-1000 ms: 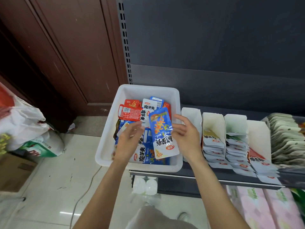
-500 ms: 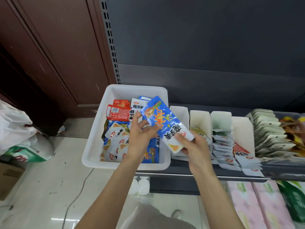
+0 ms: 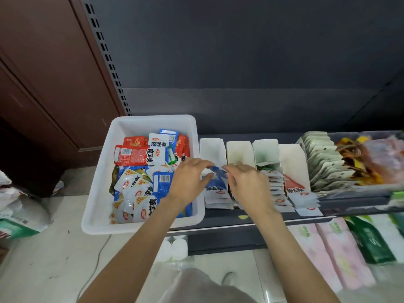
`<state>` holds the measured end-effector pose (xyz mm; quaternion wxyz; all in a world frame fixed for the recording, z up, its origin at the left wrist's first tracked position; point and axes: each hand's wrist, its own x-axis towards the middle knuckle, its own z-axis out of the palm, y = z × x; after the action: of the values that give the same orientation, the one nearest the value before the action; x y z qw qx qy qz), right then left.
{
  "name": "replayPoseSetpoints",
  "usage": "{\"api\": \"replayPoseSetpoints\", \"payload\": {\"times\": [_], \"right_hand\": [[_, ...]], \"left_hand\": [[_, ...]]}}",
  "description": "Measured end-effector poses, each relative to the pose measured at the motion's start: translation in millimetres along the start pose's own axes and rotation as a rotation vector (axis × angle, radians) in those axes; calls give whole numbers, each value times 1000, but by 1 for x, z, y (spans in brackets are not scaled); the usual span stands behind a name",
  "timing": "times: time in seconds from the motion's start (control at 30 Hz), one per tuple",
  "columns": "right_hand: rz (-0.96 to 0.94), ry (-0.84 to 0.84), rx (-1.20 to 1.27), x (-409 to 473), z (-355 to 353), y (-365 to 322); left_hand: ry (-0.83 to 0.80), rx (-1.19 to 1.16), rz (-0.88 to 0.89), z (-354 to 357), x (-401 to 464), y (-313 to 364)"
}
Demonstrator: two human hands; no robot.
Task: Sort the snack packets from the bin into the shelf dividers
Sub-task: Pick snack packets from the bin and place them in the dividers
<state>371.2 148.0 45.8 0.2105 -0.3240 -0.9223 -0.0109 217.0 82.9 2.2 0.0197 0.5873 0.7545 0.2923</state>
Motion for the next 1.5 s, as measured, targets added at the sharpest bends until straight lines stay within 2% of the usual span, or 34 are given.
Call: {"api": "replayPoseSetpoints", "payload": {"times": [0.1, 0.2, 0.3, 0.37, 0.47, 0.57, 0.7, 0.8, 0.9, 1.0, 1.1, 1.17, 1.23, 1.37, 1.5], "right_hand": [[-97, -158, -135, 3, 17, -9], [-183, -288, -149, 3, 26, -12], [-145, -405, -43, 0, 22, -14], [-114, -379, 80, -1, 14, -16], [-118, -317, 196, 7, 6, -32], [-220, -333, 321, 18, 20, -62], [-327, -571, 275, 32, 62, -95], [-337, -711, 210, 38, 87, -109], [-260, -732, 297, 41, 94, -114], [-181, -638, 518, 45, 85, -109], [156, -504, 945, 47, 69, -97], [411, -457, 1197, 47, 56, -91], [550, -421, 1336, 45, 47, -84], [577, -247, 1332, 42, 29, -64], [405, 189, 1108, 31, 3, -36]], "left_hand": [[-75, 89, 34, 2, -9, -8], [-168, -17, 57, -2, -21, -17], [-96, -165, -84, -16, -37, -31], [-56, -147, -191, -30, -48, -50], [-174, 46, -393, -55, -64, -79], [-338, 194, -560, -73, -74, -95], [-381, 252, -579, -76, -77, -99], [-367, 119, -605, -74, -76, -107], [-263, -287, -638, -83, -76, -112], [-74, -618, -558, -94, -74, -106], [139, -676, -572, -98, -66, -100], [158, -705, -571, -96, -61, -95], [87, -757, -549, -92, -57, -87], [11, -807, -452, -80, -44, -63], [30, -769, -308, -71, -19, -26]]}}
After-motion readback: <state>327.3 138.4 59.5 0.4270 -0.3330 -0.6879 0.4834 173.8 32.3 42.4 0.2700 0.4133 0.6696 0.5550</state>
